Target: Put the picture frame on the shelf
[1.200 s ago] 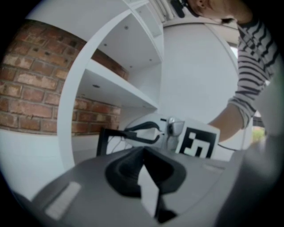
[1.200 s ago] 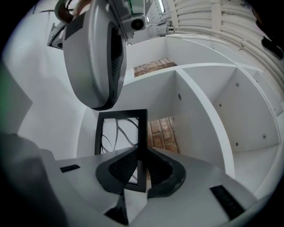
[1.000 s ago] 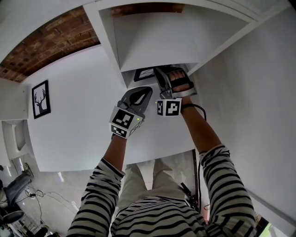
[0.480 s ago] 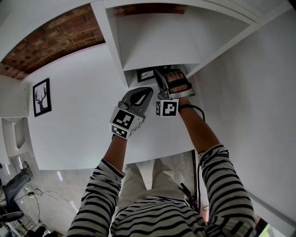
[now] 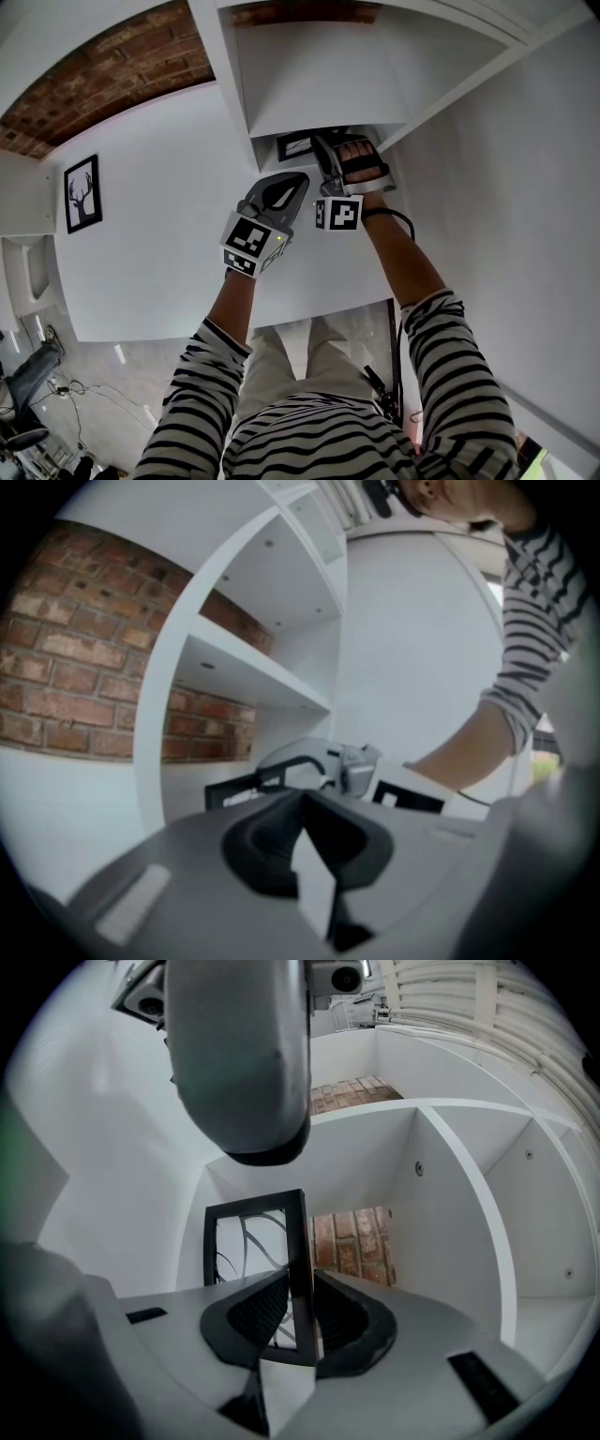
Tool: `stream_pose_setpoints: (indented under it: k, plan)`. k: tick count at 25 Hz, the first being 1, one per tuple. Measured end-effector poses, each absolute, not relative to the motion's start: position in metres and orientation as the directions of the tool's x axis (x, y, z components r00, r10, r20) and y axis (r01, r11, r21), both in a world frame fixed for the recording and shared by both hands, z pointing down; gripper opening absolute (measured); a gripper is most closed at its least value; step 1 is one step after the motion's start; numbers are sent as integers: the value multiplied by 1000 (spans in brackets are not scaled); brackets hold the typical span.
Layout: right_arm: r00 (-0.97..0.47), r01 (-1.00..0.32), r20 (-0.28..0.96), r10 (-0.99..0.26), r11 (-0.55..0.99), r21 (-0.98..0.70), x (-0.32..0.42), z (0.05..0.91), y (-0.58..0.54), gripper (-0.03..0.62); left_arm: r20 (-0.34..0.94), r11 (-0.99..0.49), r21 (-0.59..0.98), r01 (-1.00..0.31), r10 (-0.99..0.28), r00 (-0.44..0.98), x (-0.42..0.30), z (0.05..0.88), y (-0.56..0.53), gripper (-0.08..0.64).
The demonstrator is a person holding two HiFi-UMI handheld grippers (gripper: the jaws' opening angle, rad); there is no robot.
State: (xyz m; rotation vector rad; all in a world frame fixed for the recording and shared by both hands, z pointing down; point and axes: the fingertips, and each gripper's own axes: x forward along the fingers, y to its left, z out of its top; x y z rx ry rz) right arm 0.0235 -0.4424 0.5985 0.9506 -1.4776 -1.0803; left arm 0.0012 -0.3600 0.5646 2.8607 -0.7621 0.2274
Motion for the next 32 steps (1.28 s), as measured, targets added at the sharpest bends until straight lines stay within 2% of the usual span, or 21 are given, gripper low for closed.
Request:
stream_pose_setpoints:
  k: [18,32]
  plan:
    - [-152,-64,289,-945,301,951,28,591,-438,124,198,-856,129,-501,-473,859,5,564,-360,8]
    - [-136,-26,305,-943,311,950,31,593,-436,129,195,-853,132,-504,-476,857,5,560,-359,8]
